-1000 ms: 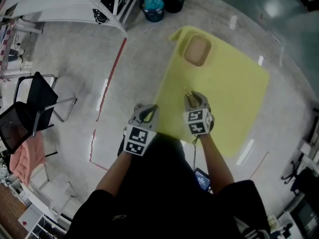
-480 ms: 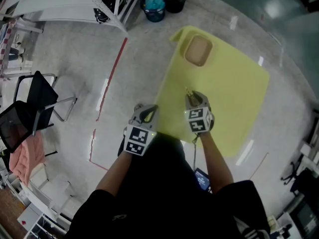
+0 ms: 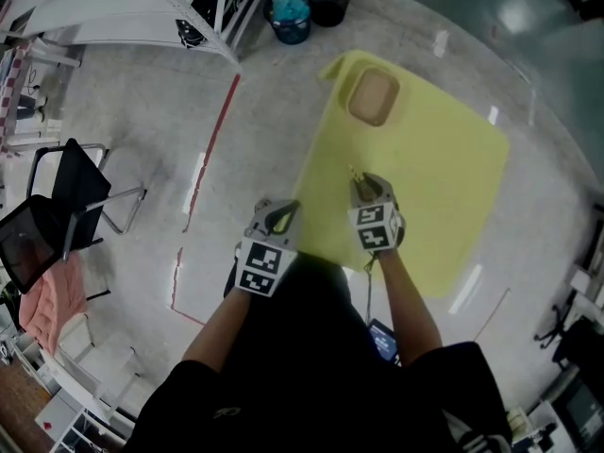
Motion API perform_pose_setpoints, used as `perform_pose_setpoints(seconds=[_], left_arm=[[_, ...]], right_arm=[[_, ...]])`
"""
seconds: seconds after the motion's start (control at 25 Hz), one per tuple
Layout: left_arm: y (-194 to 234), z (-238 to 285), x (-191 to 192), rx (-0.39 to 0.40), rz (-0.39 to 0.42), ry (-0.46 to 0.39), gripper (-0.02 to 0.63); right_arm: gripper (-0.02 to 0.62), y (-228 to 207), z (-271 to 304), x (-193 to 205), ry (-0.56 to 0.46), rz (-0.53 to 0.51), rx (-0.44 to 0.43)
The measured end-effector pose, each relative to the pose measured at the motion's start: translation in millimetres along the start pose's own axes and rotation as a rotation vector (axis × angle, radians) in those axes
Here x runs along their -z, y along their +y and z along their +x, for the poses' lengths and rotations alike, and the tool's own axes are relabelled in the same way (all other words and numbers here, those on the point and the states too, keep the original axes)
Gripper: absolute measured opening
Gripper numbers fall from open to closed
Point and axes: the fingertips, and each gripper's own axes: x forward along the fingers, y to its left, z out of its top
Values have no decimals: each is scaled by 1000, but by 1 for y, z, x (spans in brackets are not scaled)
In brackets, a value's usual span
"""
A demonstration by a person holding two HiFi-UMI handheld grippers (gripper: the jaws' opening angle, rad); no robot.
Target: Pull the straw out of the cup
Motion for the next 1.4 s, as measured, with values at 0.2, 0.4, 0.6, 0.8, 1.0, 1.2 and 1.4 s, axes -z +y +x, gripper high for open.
perform_pose_setpoints(seconds=[0.2, 0.4, 0.6, 0.8, 1.0, 1.2, 1.4], left_arm=[[-2, -1, 1, 1, 4, 0, 44], [-1, -4, -1, 2, 8, -1, 44], [0, -2, -1, 3, 10, -2, 44], [-1, -6, 1, 7, 15, -2, 44], [-3, -3, 1, 21, 23, -1, 44], [-7, -2, -3, 44, 45, -3, 44], [-10, 1, -4, 69, 67, 2, 44]], right_arm=[[68, 2, -2, 3, -8, -20, 4], [46, 4, -3, -1, -15, -25, 6], [38, 1, -3, 0, -20, -23, 13], [35, 3, -6, 0, -28, -34, 10], [35, 5, -7, -2, -41, -5, -4], [34, 8, -16, -8, -82, 20, -24], [34, 4, -25, -10, -124, 36, -5]])
